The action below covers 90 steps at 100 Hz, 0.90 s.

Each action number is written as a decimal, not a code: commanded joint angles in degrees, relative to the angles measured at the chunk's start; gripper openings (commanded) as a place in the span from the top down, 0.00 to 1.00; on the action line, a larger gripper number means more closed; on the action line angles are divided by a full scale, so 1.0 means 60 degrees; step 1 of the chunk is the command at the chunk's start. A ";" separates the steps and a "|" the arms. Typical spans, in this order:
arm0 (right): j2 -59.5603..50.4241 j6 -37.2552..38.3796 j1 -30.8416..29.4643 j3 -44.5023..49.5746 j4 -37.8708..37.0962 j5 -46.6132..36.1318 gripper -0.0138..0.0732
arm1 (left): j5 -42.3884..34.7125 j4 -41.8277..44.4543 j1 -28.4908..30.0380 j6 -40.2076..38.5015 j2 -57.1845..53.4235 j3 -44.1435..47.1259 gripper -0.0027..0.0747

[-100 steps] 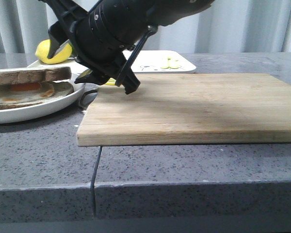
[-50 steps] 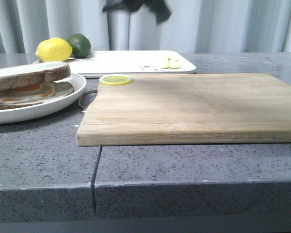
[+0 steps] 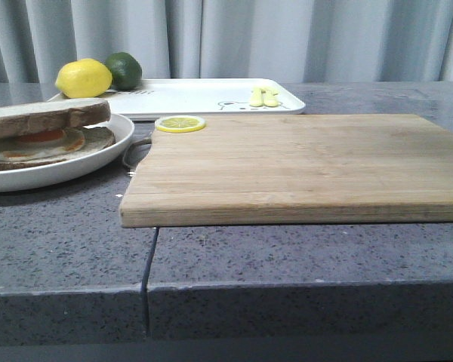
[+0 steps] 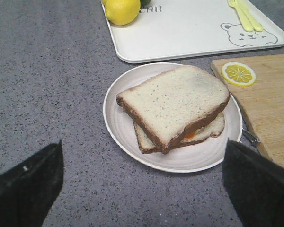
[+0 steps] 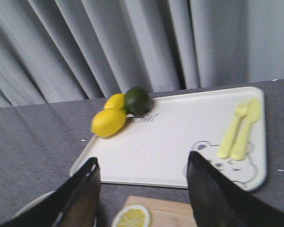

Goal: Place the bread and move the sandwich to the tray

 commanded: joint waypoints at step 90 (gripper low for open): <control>-0.8080 0.7036 -0.3117 0.4188 -1.0846 0.3553 0.35 | -0.0637 -0.0191 0.0036 -0.0085 0.0115 -0.0329 0.16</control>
